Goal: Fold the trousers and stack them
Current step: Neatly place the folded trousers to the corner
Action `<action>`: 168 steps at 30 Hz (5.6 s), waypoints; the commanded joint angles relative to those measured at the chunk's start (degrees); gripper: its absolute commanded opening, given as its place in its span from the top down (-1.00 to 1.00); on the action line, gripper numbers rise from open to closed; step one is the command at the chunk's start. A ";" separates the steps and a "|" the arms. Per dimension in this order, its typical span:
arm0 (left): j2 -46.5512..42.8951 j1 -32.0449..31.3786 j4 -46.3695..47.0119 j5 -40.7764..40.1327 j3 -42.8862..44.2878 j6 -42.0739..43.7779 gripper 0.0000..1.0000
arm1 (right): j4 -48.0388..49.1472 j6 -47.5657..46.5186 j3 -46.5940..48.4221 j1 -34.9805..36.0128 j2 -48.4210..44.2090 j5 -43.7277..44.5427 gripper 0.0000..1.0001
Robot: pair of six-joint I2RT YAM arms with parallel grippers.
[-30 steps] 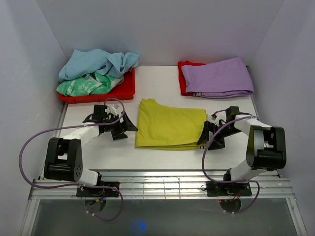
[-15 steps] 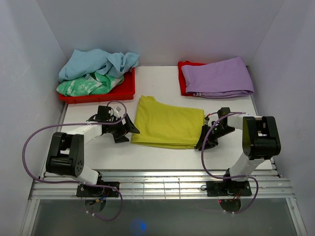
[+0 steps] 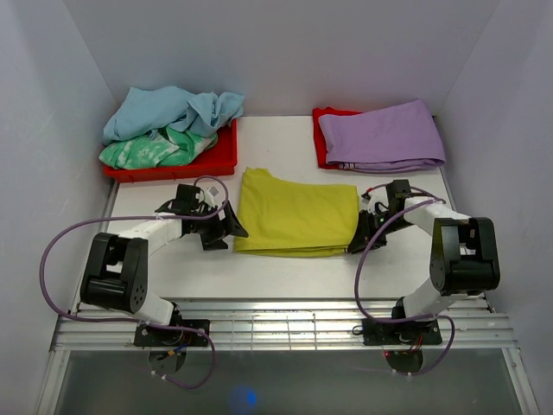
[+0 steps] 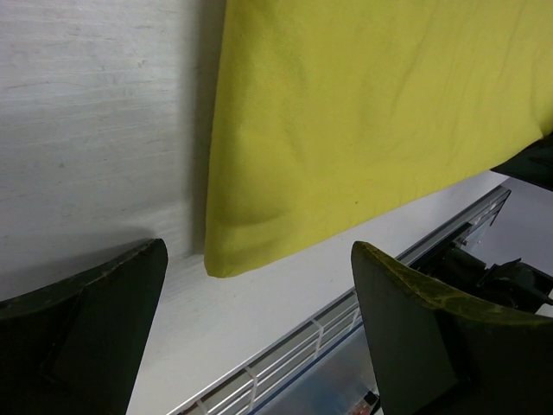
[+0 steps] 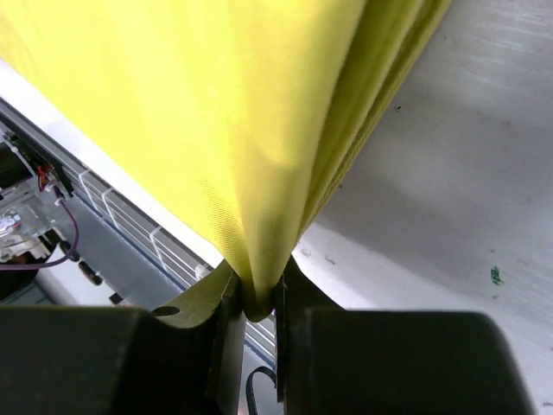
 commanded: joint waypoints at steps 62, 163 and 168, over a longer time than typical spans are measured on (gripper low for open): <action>13.38 -21.93 -8.97 -20.28 25.50 3.38 1.00 | -0.08 -8.77 10.52 0.71 -14.70 15.29 0.84; 46.10 -33.02 51.78 -28.82 56.91 33.28 -0.96 | 42.56 -43.58 41.47 -15.46 14.74 48.43 -0.80; 32.47 -32.67 38.37 -28.38 49.69 27.04 -0.96 | 31.25 -39.89 39.79 -16.52 8.69 45.80 -0.80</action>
